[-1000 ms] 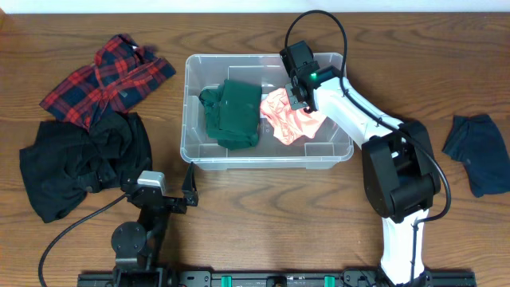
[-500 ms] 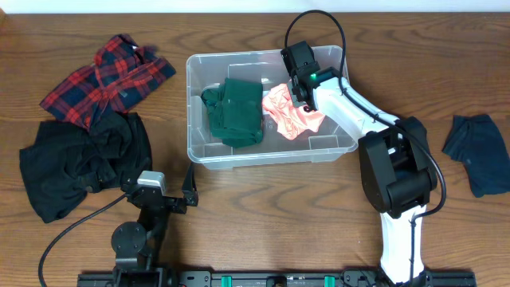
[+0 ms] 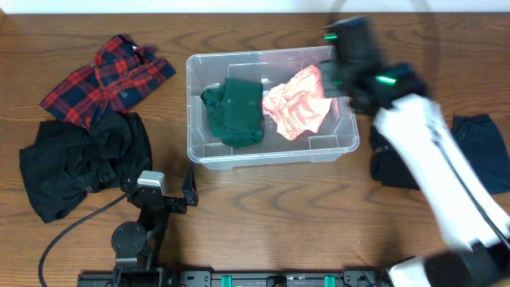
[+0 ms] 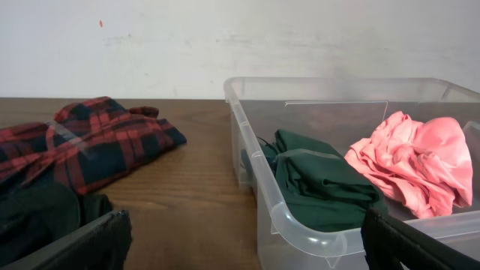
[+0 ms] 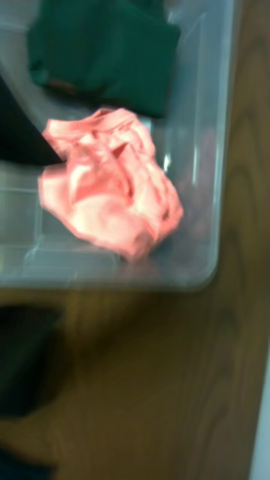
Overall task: Pack container
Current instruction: 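Move the right gripper to the folded black garment and grasp it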
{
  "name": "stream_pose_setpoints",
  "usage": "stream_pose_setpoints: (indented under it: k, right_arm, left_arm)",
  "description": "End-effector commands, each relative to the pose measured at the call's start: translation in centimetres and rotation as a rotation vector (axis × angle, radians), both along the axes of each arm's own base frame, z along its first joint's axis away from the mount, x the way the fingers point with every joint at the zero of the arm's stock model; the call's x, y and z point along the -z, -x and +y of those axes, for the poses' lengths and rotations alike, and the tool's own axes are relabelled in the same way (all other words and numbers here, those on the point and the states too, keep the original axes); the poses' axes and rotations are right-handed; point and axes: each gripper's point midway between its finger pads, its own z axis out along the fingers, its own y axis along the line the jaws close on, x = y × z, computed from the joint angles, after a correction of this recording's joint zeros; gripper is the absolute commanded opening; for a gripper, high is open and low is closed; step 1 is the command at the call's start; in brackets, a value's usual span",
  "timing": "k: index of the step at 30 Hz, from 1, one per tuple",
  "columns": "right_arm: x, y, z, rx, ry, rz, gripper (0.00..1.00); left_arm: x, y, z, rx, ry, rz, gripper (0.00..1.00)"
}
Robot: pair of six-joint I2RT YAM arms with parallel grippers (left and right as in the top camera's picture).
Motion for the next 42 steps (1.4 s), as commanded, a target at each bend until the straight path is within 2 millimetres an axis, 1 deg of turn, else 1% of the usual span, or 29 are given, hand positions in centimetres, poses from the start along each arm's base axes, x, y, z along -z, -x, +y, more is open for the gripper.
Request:
stream_pose_setpoints:
  k: [1,4,5,8,12,15,17,20,24,26,33,38,42]
  right_arm:
    - [-1.2,2.0,-3.9,0.113,-0.1,0.037,0.76]
    - [-0.9,4.4,-8.2,0.216,-0.129,0.115,0.8]
    - [-0.4,5.2,-9.9,0.278,-0.138,0.15,0.8]
    - [1.1,7.3,-14.1,0.41,-0.18,0.25,0.81]
    - [3.1,9.3,-18.0,0.524,-0.28,0.319,0.81]
    - [5.0,9.6,-20.0,0.536,-0.358,0.32,0.78]
    - [6.7,9.4,-20.6,0.521,-0.416,0.308,0.77]
    - [9.4,9.3,-20.8,0.51,-0.474,0.312,0.78]
    - [13.7,10.4,-20.7,0.521,-0.484,0.365,0.79]
    - [15.5,10.8,-20.6,0.525,-0.489,0.382,0.79]
    - [19.6,11.3,-20.9,0.54,-0.494,0.395,0.79]
    - [21.3,11.1,-21.6,0.525,-0.465,0.371,0.76]
    - [23.4,11.1,-21.7,0.507,-0.463,0.39,0.76]
  left_arm:
    - [1.7,0.1,-0.2,0.009,0.002,0.053,0.98]
    - [1.7,0.1,-0.2,0.009,0.002,0.053,0.98]
    - [1.7,0.1,-0.2,0.009,0.002,0.053,0.98]
    - [1.7,0.1,-0.2,0.009,0.002,0.053,0.98]
    - [1.7,0.1,-0.2,0.009,0.002,0.053,0.98]
    - [1.7,0.1,-0.2,0.009,0.002,0.053,0.98]
    - [1.7,0.1,-0.2,0.009,0.002,0.053,0.98]
    - [1.7,0.1,-0.2,0.009,0.002,0.053,0.98]
    - [1.7,0.1,-0.2,0.009,0.002,0.053,0.98]
    - [1.7,0.1,-0.2,0.009,0.002,0.053,0.98]
    - [1.7,0.1,-0.2,0.009,0.002,0.053,0.98]
    - [1.7,0.1,-0.2,0.009,0.002,0.053,0.98]
    - [1.7,0.1,-0.2,0.009,0.002,0.053,0.98]
